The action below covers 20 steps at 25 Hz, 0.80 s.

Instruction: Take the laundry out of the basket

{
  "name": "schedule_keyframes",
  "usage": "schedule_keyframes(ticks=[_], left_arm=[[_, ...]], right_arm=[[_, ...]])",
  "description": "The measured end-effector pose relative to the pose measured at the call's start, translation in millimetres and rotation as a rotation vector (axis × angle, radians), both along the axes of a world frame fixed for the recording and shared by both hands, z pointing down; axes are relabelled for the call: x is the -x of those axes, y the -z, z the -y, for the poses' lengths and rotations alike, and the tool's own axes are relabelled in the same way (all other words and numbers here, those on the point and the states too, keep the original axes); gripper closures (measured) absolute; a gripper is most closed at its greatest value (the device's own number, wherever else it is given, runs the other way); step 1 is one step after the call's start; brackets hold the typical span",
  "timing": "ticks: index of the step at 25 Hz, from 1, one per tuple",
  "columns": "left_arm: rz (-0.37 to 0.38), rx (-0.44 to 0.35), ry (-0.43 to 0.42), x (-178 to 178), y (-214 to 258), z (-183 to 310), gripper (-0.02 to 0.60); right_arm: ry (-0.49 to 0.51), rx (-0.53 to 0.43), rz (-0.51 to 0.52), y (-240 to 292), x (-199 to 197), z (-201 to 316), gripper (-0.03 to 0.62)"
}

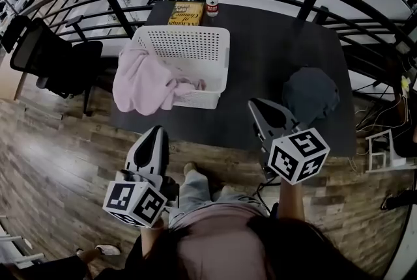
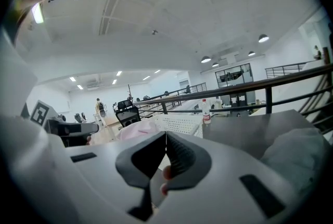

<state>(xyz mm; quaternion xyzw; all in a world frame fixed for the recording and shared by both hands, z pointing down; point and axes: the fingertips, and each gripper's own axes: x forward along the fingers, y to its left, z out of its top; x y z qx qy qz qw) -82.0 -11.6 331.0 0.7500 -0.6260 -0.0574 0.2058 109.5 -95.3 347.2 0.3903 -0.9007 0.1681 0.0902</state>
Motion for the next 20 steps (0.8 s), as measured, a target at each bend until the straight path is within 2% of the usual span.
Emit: schedule_keyframes(ticks=[10, 20], left_arm=[[-0.01, -0.007, 0.003, 65, 4, 22, 0.583], [-0.029, -0.018, 0.003, 122, 7, 38, 0.583]], right_arm=[[0.017, -0.01, -0.008, 7, 67, 22, 0.577], [0.085, -0.032, -0.052, 12, 129, 36, 0.574]])
